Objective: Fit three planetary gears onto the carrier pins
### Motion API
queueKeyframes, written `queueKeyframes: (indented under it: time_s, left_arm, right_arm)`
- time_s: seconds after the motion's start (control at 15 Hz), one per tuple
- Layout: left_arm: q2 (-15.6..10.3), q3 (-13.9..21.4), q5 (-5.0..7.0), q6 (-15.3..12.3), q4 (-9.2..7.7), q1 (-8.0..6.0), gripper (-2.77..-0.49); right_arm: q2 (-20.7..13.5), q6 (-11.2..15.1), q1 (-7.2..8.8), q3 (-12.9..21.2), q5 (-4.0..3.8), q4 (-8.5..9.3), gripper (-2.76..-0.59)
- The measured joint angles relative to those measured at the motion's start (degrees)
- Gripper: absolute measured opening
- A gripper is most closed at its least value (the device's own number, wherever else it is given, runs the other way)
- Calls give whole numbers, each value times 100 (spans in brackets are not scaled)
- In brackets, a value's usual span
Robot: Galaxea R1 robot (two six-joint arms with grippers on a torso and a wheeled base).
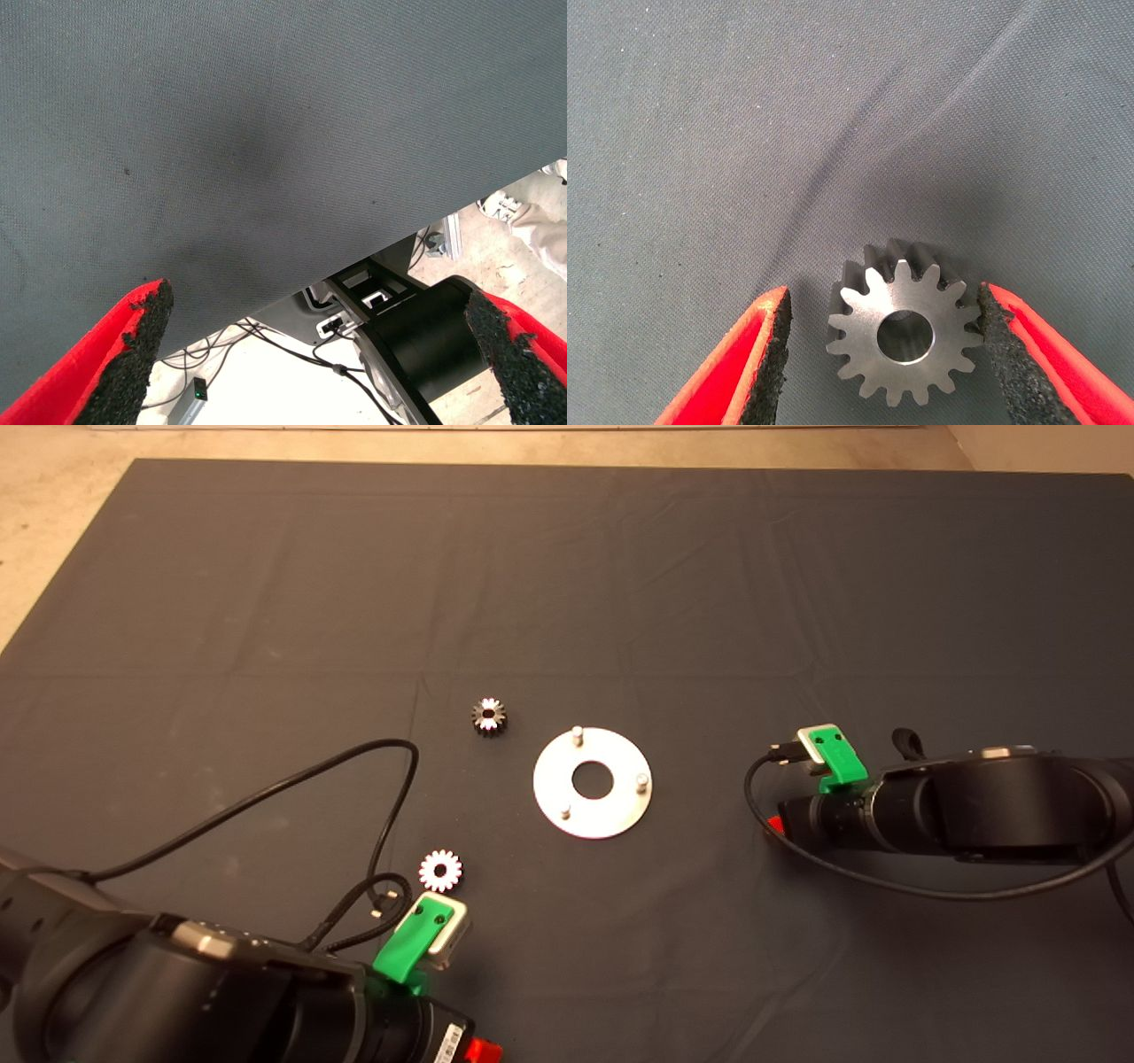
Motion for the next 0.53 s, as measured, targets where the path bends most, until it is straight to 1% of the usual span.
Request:
queueKeyframes:
  time_s: [0.2, 0.33, 0.4, 0.47, 0.53]
  left_arm:
    - [0, 0, 0, 0, 0, 0, -90]
    - [-2, 0, -2, 0, 0, 0, -90]
    - [-2, 0, 0, 0, 0, 0, -90]
    - [-4, 0, 0, 0, 0, 0, -90]
    - [-22, 0, 0, 0, 0, 0, -90]
  right_arm:
    - [-4, 4, -2, 49, -22, 0, -184]
    - [-13, 24, -2, 85, -22, 0, -184]
    - [-13, 44, -2, 99, -24, 1, -187]
    - [-13, 59, -2, 107, -30, 2, -195]
    - [-20, 61, -2, 110, -30, 2, -197]
